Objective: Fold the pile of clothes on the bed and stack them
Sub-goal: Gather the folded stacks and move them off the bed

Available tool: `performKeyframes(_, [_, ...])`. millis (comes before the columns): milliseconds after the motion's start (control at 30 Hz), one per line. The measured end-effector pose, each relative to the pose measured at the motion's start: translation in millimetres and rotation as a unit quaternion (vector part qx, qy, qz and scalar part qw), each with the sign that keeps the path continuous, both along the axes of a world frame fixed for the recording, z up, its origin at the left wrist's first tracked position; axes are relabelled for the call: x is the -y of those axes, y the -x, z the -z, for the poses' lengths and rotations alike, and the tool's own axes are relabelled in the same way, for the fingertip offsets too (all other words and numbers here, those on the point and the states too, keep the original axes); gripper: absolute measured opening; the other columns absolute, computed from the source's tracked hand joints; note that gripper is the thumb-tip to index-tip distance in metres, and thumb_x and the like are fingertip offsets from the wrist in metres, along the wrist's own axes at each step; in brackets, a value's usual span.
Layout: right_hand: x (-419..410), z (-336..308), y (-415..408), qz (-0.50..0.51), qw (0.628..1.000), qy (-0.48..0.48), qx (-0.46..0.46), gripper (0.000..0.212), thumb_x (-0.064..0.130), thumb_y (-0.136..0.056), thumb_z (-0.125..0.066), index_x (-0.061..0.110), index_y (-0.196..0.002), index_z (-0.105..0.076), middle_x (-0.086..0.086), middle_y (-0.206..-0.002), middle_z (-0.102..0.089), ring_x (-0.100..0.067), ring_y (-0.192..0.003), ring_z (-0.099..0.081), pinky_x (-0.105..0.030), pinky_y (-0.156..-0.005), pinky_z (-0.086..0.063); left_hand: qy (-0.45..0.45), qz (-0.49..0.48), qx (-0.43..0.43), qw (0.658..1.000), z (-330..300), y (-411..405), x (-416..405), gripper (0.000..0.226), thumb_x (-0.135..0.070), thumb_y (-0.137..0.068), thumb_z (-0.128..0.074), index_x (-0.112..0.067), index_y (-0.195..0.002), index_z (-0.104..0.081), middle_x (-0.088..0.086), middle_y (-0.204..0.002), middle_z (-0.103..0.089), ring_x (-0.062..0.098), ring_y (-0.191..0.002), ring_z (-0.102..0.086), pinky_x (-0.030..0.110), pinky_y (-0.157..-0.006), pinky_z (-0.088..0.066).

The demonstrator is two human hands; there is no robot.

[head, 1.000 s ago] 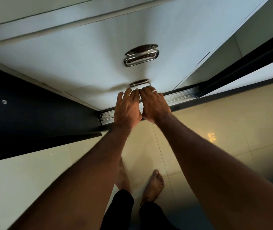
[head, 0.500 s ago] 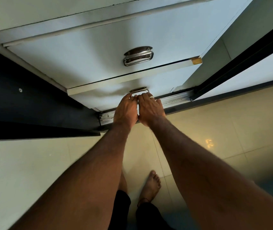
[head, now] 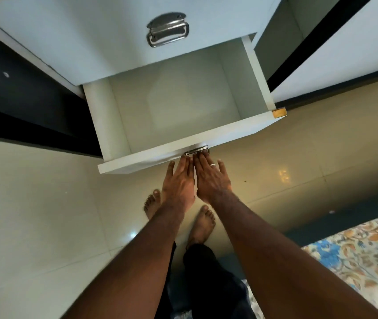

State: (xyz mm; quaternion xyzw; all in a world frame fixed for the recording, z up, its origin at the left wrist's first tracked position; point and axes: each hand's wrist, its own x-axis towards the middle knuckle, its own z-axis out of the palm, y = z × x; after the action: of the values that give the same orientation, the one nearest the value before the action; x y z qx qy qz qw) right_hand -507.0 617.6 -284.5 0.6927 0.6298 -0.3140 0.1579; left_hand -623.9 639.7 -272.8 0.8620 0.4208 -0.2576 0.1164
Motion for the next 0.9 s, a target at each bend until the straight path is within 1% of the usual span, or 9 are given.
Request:
performKeyframes(67, [17.1, -3.4, 0.2, 0.0, 1.0, 0.008, -0.002, 0.091, 0.019, -0.093, -0.047, 0.013, -0.162, 0.011, 0.002, -0.17, 0.016, -0.014, -0.155, 0.021, -0.05, -0.127, 0.0, 0.008, 0.014, -0.015, 1.0, -7.7, 0.5, 14.9, 0.087, -0.036, -0.096, -0.047, -0.002, -0.158, 0.003, 0.012, -0.169, -0.001, 0.027, -0.156, 0.008, 0.05, -0.125, -0.002])
performKeyframes(167, [36.2, -9.3, -3.9, -0.001, 1.0, 0.024, -0.009, 0.09, 0.019, -0.095, -0.047, 0.015, -0.162, 0.014, 0.003, -0.169, 0.02, -0.013, -0.153, 0.025, -0.05, -0.126, 0.004, 0.047, 0.007, -0.017, 0.999, -18.2, -4.3, 32.2, 0.088, -0.042, -0.098, -0.043, -0.001, -0.157, 0.008, 0.014, -0.168, 0.005, 0.027, -0.155, 0.011, 0.049, -0.125, -0.001])
performKeyframes(267, [48.4, -17.8, -6.7, 0.005, 0.999, 0.033, -0.017, 0.09, 0.026, -0.098, -0.05, 0.015, -0.162, 0.012, 0.003, -0.169, 0.02, -0.013, -0.154, 0.023, -0.051, -0.126, 0.002, 0.074, -0.018, -0.011, 0.997, -23.8, -6.9, 45.8, 0.095, -0.048, -0.096, -0.05, -0.003, -0.158, 0.005, 0.011, -0.169, 0.002, 0.026, -0.155, 0.013, 0.048, -0.126, -0.003])
performKeyframes(367, [56.5, -26.0, -4.7, 0.008, 0.998, 0.049, -0.027, 0.102, 0.04, -0.095, -0.06, 0.014, -0.162, 0.012, 0.001, -0.169, 0.02, -0.015, -0.154, 0.022, -0.053, -0.126, -0.001, 0.103, -0.028, -0.005, 0.994, -25.6, -6.2, 52.3, 0.103, -0.053, -0.092, -0.057, -0.004, -0.159, 0.004, 0.009, -0.169, 0.0, 0.024, -0.155, 0.014, 0.047, -0.126, -0.006])
performKeyframes(500, [72.2, -31.0, -4.4, 0.009, 0.998, 0.056, -0.031, 0.103, 0.041, -0.096, -0.061, 0.013, -0.161, 0.013, -0.001, -0.169, 0.021, -0.017, -0.155, 0.021, -0.055, -0.126, -0.001, 0.137, -0.035, 0.004, 0.99, -29.2, -3.5, 57.8, 0.106, -0.054, -0.09, -0.062, -0.008, -0.16, 0.003, 0.007, -0.169, 0.0, 0.02, -0.155, 0.011, 0.044, -0.126, -0.011])
performKeyframes(700, [103.0, -28.7, -8.7, 0.02, 0.996, 0.085, -0.036, 0.106, 0.041, -0.094, -0.064, 0.017, -0.16, 0.015, 0.001, -0.168, 0.024, -0.016, -0.154, 0.022, -0.058, -0.125, 0.001, 0.159, -0.038, -0.011, 0.986, -58.6, -11.4, 80.8, 0.095, -0.041, -0.096, -0.059, -0.011, -0.161, 0.003, 0.001, -0.169, 0.005, 0.021, -0.156, 0.0, 0.042, -0.124, -0.013])
performKeyframes(733, [107.7, -27.4, -6.6, 0.026, 0.996, 0.083, -0.037, 0.109, 0.042, -0.092, -0.066, 0.018, -0.16, 0.016, 0.002, -0.167, 0.025, -0.015, -0.154, 0.023, -0.058, -0.125, 0.001, 0.161, -0.034, -0.008, 0.986, -57.3, -10.7, 84.2, 0.095, -0.04, -0.096, -0.058, -0.01, -0.16, 0.004, 0.0, -0.168, 0.007, 0.022, -0.156, 0.002, 0.043, -0.124, -0.012])
performKeyframes(800, [111.3, -28.4, -3.2, 0.039, 0.995, 0.081, -0.04, 0.112, 0.041, -0.09, -0.069, 0.018, -0.16, 0.016, 0.003, -0.167, 0.026, -0.015, -0.154, 0.023, -0.058, -0.125, 0.001, 0.162, -0.007, -0.004, 0.987, -49.5, -6.3, 86.8, 0.097, -0.04, -0.094, -0.058, -0.006, -0.159, 0.004, 0.007, -0.169, 0.005, 0.021, -0.156, 0.009, 0.044, -0.125, -0.015])
performKeyframes(900, [110.5, -34.4, -3.4, 0.064, 0.995, 0.066, -0.044, 0.102, 0.027, -0.094, -0.063, 0.018, -0.161, 0.013, 0.002, -0.168, 0.022, -0.016, -0.155, 0.02, -0.055, -0.124, 0.002, 0.169, 0.012, -0.006, 0.985, -41.5, -0.7, 80.6, 0.09, -0.03, -0.094, -0.057, -0.005, -0.159, 0.0, 0.008, -0.169, -0.002, 0.02, -0.156, 0.006, 0.042, -0.124, -0.021])
